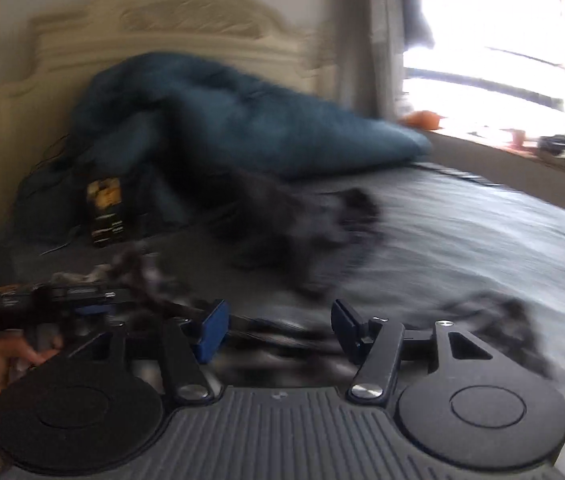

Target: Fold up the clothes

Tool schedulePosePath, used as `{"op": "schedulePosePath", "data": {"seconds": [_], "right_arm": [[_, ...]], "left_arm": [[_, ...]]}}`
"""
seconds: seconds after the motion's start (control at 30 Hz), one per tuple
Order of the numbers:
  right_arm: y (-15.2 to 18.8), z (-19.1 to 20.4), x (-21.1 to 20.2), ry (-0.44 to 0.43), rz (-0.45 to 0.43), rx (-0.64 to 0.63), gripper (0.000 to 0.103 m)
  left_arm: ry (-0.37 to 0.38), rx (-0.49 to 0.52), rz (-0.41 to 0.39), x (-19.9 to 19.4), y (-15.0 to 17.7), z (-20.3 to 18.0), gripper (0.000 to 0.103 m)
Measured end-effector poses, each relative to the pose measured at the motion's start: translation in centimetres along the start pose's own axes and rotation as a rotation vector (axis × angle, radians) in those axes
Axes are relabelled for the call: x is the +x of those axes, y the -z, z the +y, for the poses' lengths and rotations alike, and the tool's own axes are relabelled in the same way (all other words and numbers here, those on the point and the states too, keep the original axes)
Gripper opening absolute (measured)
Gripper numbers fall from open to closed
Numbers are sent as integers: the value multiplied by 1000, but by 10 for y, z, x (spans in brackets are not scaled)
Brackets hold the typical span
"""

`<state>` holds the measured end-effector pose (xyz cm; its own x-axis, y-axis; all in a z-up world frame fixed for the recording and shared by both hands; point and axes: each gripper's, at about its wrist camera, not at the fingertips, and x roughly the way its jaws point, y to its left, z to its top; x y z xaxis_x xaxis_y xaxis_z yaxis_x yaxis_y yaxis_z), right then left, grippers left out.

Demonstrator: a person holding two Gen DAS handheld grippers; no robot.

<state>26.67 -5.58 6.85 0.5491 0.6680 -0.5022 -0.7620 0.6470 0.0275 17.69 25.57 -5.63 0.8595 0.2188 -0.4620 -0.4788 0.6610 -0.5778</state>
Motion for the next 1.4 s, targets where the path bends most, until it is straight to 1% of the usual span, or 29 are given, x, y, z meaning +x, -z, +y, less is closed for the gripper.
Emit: {"op": "schedulePosePath", "data": {"seconds": [0.07, 0.13, 0.2, 0.27, 0.3, 0.33, 0.37, 0.4, 0.47, 0.57, 0.63, 0.77, 0.8, 0.83, 0.87, 0.9, 0.93, 0.97, 1.07, 1.1, 1.2, 1.3, 1.4], "right_arm": [[-15, 16, 62, -89, 50, -18, 58], [-30, 32, 123, -171, 102, -33, 58], [-42, 39, 181, -235, 176, -4, 58], [-47, 47, 228, -302, 250, 32, 58], [-50, 53, 247, -326, 275, 31, 58], [-53, 60, 263, -332, 288, 21, 58], [-56, 66, 277, -331, 304, 18, 62], [-57, 68, 291, -328, 323, 38, 62], [-57, 69, 316, -322, 365, 102, 64], [-50, 65, 354, -382, 477, 239, 64], [-49, 66, 363, -399, 523, 285, 64], [-56, 64, 359, -432, 504, 311, 64], [-57, 68, 360, -412, 508, 270, 63], [-57, 74, 362, -381, 515, 212, 59], [-59, 81, 363, -347, 516, 151, 54], [-60, 89, 362, -319, 510, 91, 37], [-63, 96, 360, -298, 490, 40, 16], [-68, 102, 356, -280, 461, -6, 10], [-84, 120, 342, -230, 323, -167, 8], [-88, 126, 338, -231, 283, -215, 8], [-88, 140, 343, -233, 218, -341, 7], [-77, 148, 366, -237, 216, -394, 7], [-60, 150, 395, -239, 245, -365, 10]], "left_arm": [[-9, -58, -8, 9, -5, 15, 47], [2, -121, 4, 12, -7, 27, 45], [13, -128, -11, 12, -8, 33, 44], [-2, -97, -37, 10, -6, 32, 43], [-7, -93, -43, 9, -5, 33, 42], [-4, -93, -47, 10, -5, 33, 42], [-5, -94, -53, 12, -7, 34, 42], [-7, -95, -61, 12, -6, 35, 42], [-11, -89, -73, 12, -5, 35, 42], [-12, -62, -95, 15, -3, 34, 42], [-15, -44, -100, 17, -3, 33, 42], [-16, -40, -100, 18, -4, 33, 42], [-16, -45, -97, 19, -5, 34, 42], [-18, -47, -94, 19, -5, 34, 42], [-22, -48, -91, 19, -5, 34, 41], [-25, -51, -87, 19, -5, 35, 40], [-26, -55, -86, 19, -6, 35, 40], [-27, -57, -85, 20, -6, 36, 39], [-31, -57, -84, 20, -6, 37, 38], [-32, -56, -84, 20, -6, 37, 38], [-35, -49, -85, 21, -5, 37, 38], [-43, -38, -86, 22, -4, 36, 38], [-47, -29, -85, 23, -4, 36, 38]]}}
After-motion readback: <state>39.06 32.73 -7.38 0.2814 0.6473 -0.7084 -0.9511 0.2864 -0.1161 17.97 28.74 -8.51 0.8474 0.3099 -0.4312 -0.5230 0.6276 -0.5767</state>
